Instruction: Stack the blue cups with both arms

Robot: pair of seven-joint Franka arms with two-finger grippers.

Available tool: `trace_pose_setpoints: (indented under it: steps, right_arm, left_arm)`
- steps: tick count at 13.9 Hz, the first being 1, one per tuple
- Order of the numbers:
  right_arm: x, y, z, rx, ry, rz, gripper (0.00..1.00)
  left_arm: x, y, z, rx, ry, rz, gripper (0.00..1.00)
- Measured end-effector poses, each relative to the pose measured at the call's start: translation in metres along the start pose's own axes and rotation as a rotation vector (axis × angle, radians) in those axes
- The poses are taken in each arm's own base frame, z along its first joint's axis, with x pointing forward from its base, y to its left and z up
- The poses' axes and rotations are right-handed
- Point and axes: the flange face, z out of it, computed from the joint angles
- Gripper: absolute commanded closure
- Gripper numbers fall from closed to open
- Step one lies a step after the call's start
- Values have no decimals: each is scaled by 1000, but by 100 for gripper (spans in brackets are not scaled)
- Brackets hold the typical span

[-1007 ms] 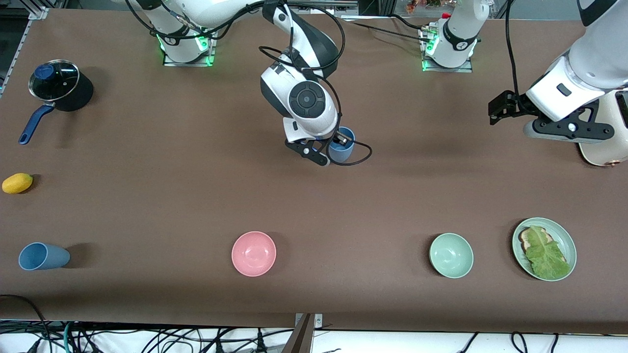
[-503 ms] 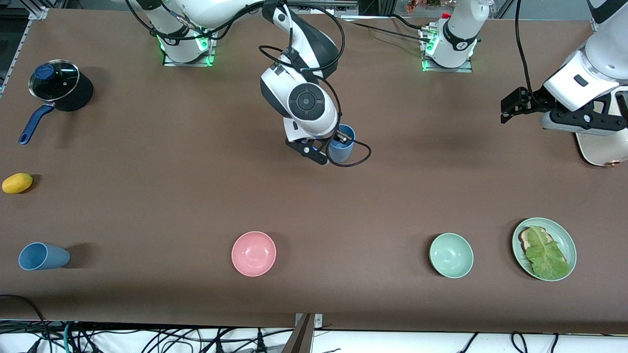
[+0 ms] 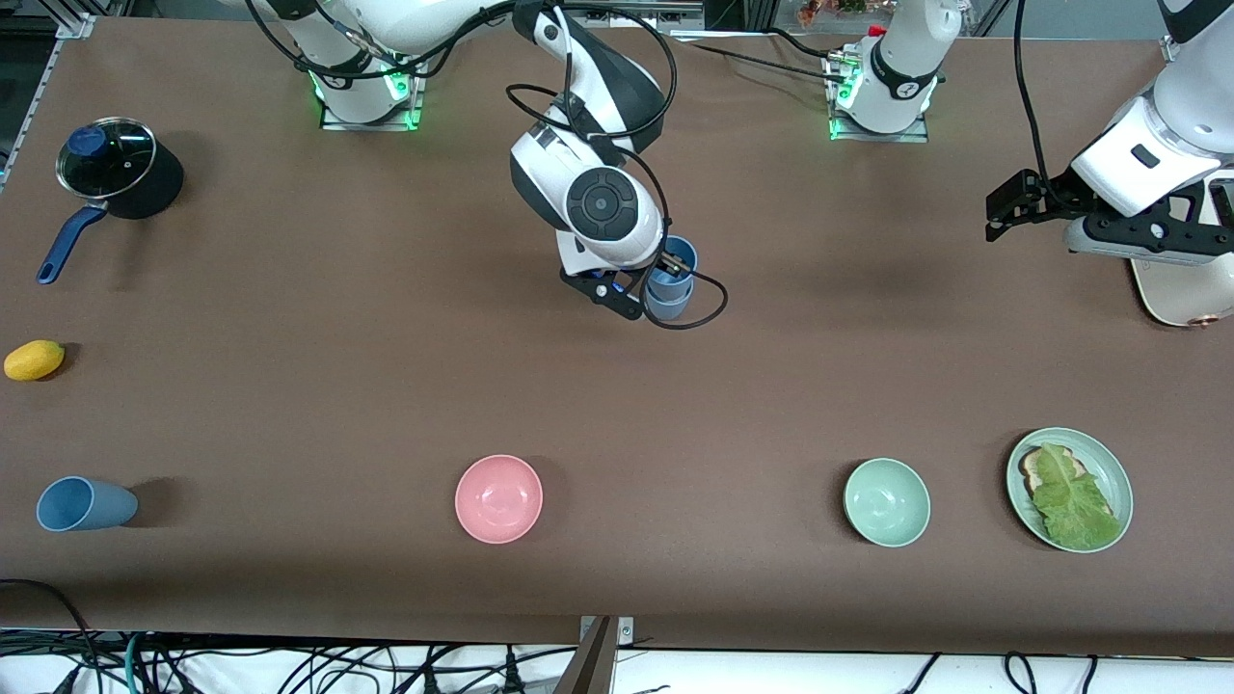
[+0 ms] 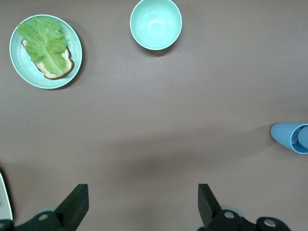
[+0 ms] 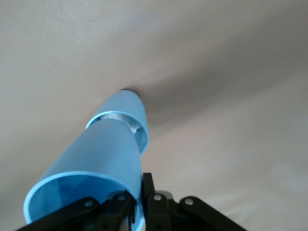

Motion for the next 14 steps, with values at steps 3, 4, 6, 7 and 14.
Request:
trace_pose_setpoints:
  steps: [3, 4, 6, 7, 14]
  right_arm:
    - [-1, 0, 6, -9, -2, 2, 100]
    - [0, 0, 8, -12, -3, 3, 100]
    - [0, 0, 14, -21, -5, 4, 100]
    - [-1, 0, 18, -25, -6, 3, 99]
    - [4, -1, 11, -8, 1, 14, 0]
  left_arm:
    - [0, 0, 0, 0, -1, -1, 0]
    - [0, -1, 0, 0, -4, -1, 0]
    - [-2, -1, 1, -1, -17, -2, 0]
    - [-2, -1, 2, -1, -22, -2, 0]
    - [-3, -1, -1, -1, -26, -2, 0]
